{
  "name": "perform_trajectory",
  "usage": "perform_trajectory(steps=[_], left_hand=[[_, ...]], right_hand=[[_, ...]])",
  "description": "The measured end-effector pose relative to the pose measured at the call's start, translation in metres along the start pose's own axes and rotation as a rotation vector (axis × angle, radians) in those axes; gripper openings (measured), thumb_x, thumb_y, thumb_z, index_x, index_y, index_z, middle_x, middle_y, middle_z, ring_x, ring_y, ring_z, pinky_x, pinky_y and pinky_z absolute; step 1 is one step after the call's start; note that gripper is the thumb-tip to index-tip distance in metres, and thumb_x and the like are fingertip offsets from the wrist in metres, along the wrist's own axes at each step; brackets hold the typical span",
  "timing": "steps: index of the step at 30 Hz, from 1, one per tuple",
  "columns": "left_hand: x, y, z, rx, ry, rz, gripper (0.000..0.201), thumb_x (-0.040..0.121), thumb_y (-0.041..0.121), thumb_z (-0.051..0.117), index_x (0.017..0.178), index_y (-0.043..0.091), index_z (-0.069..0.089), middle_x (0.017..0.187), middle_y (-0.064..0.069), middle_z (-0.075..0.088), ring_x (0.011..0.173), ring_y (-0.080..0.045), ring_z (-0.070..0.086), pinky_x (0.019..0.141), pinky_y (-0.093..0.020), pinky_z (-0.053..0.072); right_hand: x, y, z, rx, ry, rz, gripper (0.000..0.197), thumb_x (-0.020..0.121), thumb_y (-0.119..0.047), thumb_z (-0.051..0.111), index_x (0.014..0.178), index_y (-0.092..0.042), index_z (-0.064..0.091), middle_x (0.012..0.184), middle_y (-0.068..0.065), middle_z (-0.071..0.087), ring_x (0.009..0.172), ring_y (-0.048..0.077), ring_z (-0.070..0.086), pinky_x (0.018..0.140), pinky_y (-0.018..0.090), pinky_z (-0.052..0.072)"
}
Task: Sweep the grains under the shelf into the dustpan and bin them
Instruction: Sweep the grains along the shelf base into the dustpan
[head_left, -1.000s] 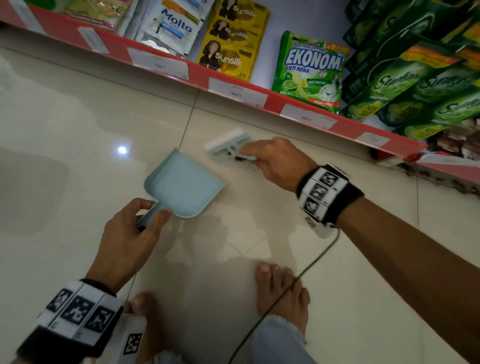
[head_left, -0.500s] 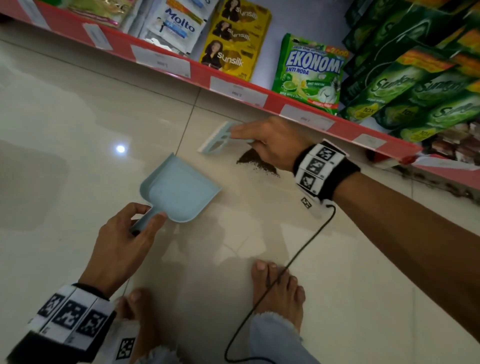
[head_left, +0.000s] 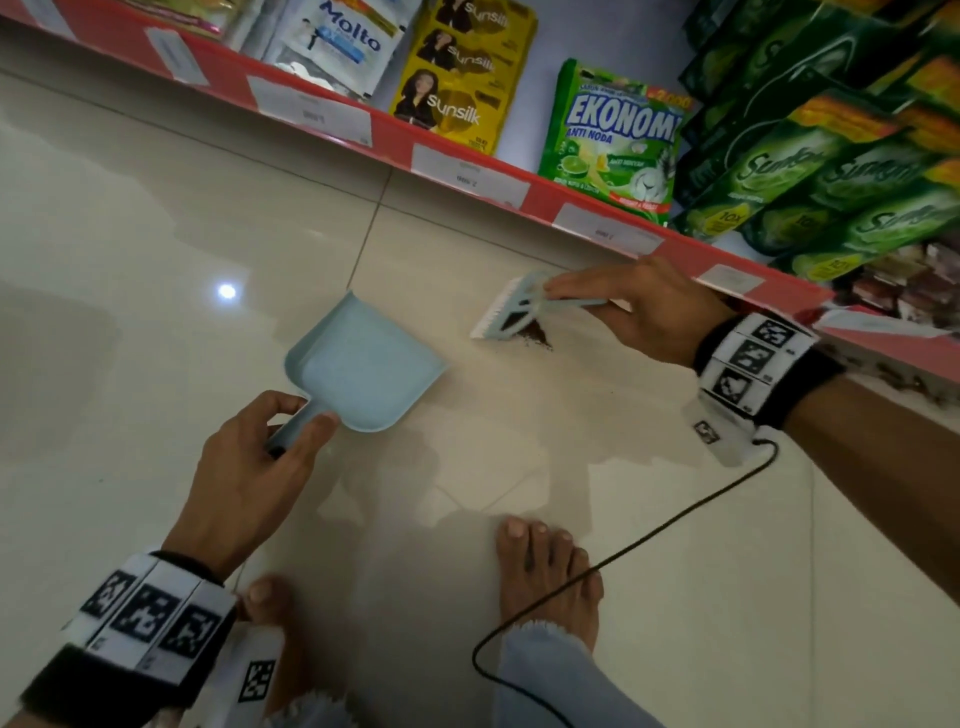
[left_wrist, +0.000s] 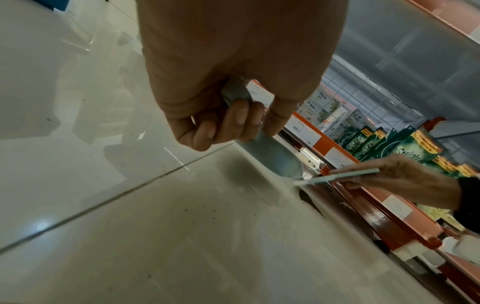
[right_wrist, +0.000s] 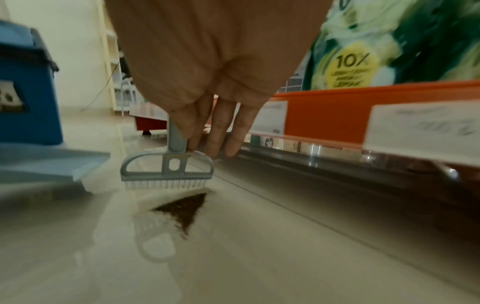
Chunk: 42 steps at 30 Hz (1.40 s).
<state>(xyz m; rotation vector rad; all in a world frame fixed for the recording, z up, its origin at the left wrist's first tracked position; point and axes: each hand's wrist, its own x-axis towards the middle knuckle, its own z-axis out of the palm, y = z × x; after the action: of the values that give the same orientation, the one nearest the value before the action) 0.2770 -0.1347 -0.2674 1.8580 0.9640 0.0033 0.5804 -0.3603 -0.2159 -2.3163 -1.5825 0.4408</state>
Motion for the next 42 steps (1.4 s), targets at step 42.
perform_trajectory(steps=[42], left_hand=[[0.001,-0.002,-0.008,-0.019,0.023,0.027,0.035,0.087,0.047,0.062,0.100,0.015,0.061,0.065,-0.013,0.064,0.059,-0.031,0.059,0.056,-0.028,0.042]], right_hand=[[0.040,-0.010,0.003,-0.084,-0.253,0.270,0.018,0.086,-0.023,0.066,0.101,-0.020,0.075,0.087,-0.003,0.070,0.081,0.012,0.062,0.075,0.033,0.054]])
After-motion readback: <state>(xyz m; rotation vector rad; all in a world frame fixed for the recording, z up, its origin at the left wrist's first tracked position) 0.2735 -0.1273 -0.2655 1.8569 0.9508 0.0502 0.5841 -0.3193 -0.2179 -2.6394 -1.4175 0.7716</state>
